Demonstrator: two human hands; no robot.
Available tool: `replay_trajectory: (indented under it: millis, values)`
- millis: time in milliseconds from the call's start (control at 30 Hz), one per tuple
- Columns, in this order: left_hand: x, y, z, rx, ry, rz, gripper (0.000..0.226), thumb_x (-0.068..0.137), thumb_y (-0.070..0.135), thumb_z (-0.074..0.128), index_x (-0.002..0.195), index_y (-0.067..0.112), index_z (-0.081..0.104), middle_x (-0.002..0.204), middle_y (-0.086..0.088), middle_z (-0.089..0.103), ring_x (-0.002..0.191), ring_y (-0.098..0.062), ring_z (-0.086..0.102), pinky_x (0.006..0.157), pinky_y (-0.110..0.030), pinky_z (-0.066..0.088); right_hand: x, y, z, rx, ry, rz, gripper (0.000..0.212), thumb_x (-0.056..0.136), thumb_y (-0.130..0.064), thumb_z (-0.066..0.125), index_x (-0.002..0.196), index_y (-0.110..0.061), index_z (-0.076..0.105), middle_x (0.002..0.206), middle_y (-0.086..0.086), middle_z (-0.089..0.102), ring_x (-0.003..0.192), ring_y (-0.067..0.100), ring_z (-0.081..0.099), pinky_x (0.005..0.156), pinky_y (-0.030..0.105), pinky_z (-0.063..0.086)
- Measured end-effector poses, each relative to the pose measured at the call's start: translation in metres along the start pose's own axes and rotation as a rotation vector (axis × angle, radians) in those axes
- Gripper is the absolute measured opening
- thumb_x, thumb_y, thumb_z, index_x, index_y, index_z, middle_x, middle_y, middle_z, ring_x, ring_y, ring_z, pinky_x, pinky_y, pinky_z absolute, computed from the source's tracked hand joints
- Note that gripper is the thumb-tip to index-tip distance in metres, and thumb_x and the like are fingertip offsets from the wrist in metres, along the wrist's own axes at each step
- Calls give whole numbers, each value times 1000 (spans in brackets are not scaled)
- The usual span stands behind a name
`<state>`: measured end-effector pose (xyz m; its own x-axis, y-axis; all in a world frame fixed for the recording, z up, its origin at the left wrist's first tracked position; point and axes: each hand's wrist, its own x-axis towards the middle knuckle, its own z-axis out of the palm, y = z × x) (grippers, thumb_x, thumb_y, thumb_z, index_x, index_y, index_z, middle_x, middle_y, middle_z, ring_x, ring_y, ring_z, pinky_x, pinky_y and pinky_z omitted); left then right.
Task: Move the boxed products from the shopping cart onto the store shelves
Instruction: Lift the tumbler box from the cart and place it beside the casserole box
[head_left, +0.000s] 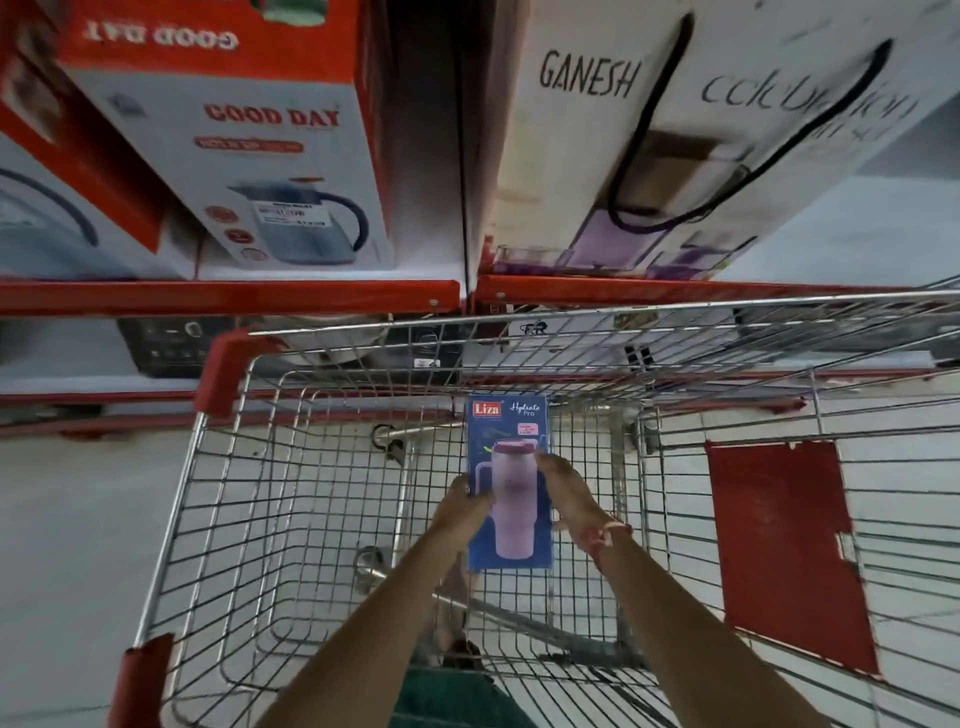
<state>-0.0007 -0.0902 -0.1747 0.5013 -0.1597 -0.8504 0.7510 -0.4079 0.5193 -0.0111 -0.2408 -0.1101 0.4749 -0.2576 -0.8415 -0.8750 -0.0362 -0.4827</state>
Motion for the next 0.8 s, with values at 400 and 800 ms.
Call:
replay_trajectory:
  millis: [400, 800]
  values:
    - [-237, 65, -95, -99, 49, 170, 13, 90, 17, 53, 98, 26, 60, 99, -3, 67, 89, -17, 65, 64, -33, 55, -200, -43, -11, 253, -212, -177, 31, 93, -41, 49, 124, -38, 53, 115, -15, 54, 106, 19, 55, 74, 41, 57]
    - [-355, 67, -119, -133, 240, 520, 17, 89, 23, 58, 83, 38, 63, 92, 6, 71, 89, -25, 70, 74, -51, 60, -312, -62, -4, 187, -161, -499, 41, 91, -31, 58, 131, -32, 53, 126, -6, 63, 107, 12, 63, 73, 35, 59]
